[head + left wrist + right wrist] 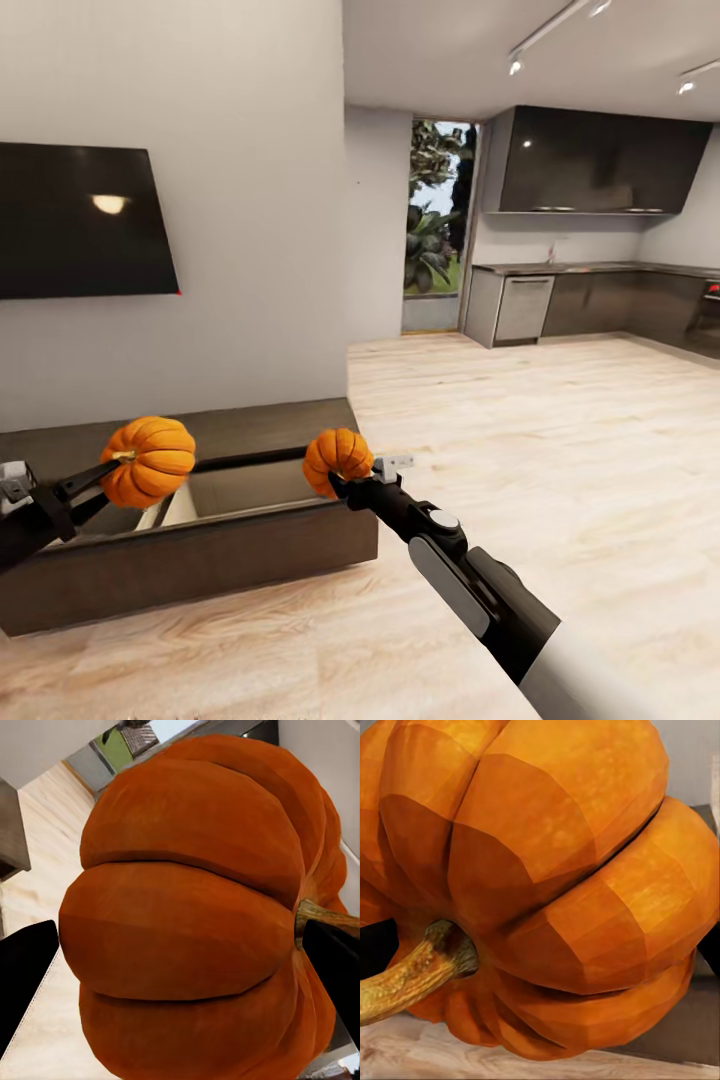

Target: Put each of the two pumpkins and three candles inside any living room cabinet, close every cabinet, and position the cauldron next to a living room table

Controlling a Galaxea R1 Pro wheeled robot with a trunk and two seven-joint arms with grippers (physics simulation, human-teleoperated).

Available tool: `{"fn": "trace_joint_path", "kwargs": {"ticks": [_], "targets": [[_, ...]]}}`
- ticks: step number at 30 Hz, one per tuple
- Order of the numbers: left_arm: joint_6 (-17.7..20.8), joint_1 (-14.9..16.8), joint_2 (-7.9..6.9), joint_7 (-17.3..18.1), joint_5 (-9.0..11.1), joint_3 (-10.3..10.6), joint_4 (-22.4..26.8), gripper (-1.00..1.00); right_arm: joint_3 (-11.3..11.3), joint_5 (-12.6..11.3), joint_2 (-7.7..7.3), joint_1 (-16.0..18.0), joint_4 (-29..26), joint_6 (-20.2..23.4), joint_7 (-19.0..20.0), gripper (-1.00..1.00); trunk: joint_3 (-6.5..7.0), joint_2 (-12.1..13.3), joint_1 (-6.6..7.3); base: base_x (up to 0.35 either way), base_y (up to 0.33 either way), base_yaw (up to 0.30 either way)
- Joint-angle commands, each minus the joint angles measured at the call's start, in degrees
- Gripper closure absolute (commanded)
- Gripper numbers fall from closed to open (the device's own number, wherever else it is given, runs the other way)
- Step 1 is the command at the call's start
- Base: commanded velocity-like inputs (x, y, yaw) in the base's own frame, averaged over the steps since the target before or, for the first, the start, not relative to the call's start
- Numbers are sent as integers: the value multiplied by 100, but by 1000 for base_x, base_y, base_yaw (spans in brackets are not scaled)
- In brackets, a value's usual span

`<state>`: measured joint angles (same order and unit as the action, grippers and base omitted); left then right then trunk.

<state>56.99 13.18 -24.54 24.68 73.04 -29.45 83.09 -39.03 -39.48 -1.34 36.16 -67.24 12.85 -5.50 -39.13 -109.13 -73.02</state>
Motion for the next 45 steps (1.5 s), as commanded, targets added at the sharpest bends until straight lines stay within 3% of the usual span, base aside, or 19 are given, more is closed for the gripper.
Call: {"fn": "trace_joint_path", "kwargs": {"ticks": [1,16,22,28,31,34,39,42,43,45], "targets": [[45,9,2,28,62,-1,0,100,-17,-59,-7,8,-17,12,-60,100,-5,-3,1,0,0,268],[40,9,9,21,50,38,22,100,-11,-67,-7,9,17,-23,-285,100,-5,-3,1,40,-25,268],[33,9,2,19,2,314,55,100,-1,-73,-10,10,50,-47,-241,100,-5,-3,1,198,-149,265],[19,9,3,-3,-27,388,58,100,1,-59,-15,8,157,-63,-210,100,-5,-3,1,76,-61,69],[0,59,11,-182,-197,500,58,100,6,-42,-15,8,167,-101,-259,100,-5,-3,1,6,-5,5],[-16,194,41,-773,-392,897,60,100,33,-4,-15,9,168,-137,-307,100,-5,-3,1,1,-1,1],[-71,822,95,-1817,-485,1617,157,100,59,4,-11,11,184,-117,-588,100,-5,-3,1,0,0,0],[-420,1114,370,-2484,-606,2242,185,100,60,16,22,26,465,-183,-641,100,-5,-3,1,0,0,0],[-511,1193,490,-2707,-756,2425,188,100,61,29,71,28,659,-273,-646,100,-5,-3,1,0,0,0],[-724,1301,872,-3269,-1445,2789,168,100,59,69,229,41,1290,-716,-650,100,-5,-3,1,0,0,0]]}}
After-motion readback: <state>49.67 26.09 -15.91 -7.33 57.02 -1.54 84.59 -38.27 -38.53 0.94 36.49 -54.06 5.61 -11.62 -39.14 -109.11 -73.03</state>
